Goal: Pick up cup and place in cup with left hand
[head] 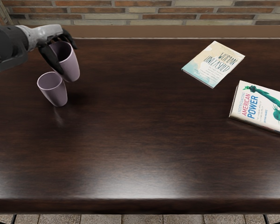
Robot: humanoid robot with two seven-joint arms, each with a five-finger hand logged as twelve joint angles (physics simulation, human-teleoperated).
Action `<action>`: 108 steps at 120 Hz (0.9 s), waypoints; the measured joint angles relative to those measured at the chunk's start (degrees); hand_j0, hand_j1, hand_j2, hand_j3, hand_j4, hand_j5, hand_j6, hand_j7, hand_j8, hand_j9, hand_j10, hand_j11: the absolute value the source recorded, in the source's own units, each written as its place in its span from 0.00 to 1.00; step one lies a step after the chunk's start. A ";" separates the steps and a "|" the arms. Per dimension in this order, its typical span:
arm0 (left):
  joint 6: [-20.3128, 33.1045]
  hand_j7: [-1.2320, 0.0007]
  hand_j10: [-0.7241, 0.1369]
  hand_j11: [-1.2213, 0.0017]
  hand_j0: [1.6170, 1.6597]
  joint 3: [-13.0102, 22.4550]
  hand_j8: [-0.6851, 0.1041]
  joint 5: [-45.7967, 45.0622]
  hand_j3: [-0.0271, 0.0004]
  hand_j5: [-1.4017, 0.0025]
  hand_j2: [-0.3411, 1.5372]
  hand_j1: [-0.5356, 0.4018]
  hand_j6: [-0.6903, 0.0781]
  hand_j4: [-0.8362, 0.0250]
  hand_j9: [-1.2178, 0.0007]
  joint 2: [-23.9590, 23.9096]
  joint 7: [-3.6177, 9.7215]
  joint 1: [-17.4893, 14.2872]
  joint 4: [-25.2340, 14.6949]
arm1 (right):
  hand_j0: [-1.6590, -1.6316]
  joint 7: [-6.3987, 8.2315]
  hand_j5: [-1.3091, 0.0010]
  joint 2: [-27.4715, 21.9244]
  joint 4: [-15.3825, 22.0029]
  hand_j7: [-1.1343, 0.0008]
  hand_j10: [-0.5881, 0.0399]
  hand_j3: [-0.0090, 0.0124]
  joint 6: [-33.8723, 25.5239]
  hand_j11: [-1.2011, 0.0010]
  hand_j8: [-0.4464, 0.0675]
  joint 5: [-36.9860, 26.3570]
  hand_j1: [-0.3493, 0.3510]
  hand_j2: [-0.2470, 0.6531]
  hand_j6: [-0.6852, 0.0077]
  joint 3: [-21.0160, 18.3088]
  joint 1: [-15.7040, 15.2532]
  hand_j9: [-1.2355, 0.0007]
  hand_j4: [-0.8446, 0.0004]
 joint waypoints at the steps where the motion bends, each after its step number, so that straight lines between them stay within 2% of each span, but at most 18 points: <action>1: 0.00 0.50 0.39 0.49 0.88 0.00 0.53 0.01 0.99 0.53 0.21 0.46 0.50 0.47 0.49 0.12 0.00 -0.01 0.02 | 0.04 0.00 1.00 0.00 0.00 1.00 0.94 0.42 0.00 1.00 0.87 0.00 0.00 0.27 0.99 0.00 0.00 1.00 1.00; 28: 0.02 0.49 0.42 0.49 0.88 -0.02 0.56 0.12 0.99 0.54 0.22 0.42 0.54 0.46 0.49 2.05 0.00 0.03 0.99 | 0.04 0.00 1.00 0.00 0.00 1.00 0.94 0.42 0.00 1.00 0.87 0.00 0.00 0.27 0.99 0.00 0.00 1.00 1.00; 46: 0.00 0.48 0.45 0.48 0.84 -0.02 0.60 0.11 0.99 0.54 0.25 0.39 0.58 0.46 0.48 3.20 0.01 0.20 1.26 | 0.04 0.00 1.00 0.00 0.00 1.00 0.94 0.42 0.00 1.00 0.87 0.00 0.00 0.27 0.99 0.00 0.00 1.00 1.00; 68: -0.59 0.48 0.45 0.47 0.82 0.12 0.60 -0.04 0.99 0.54 0.26 0.38 0.58 0.46 0.47 4.89 0.01 0.67 1.30 | 0.04 0.00 1.00 0.00 0.00 1.00 0.94 0.42 0.00 1.00 0.87 0.00 0.00 0.27 0.99 0.00 0.00 1.00 1.00; 108: -0.87 0.48 0.45 0.47 0.80 0.81 0.61 0.01 0.99 0.53 0.26 0.37 0.59 0.47 0.47 4.86 0.01 2.08 1.58 | 0.04 0.00 1.00 0.00 0.00 1.00 0.94 0.42 0.00 1.00 0.87 0.00 0.00 0.27 0.99 0.00 0.00 1.00 1.00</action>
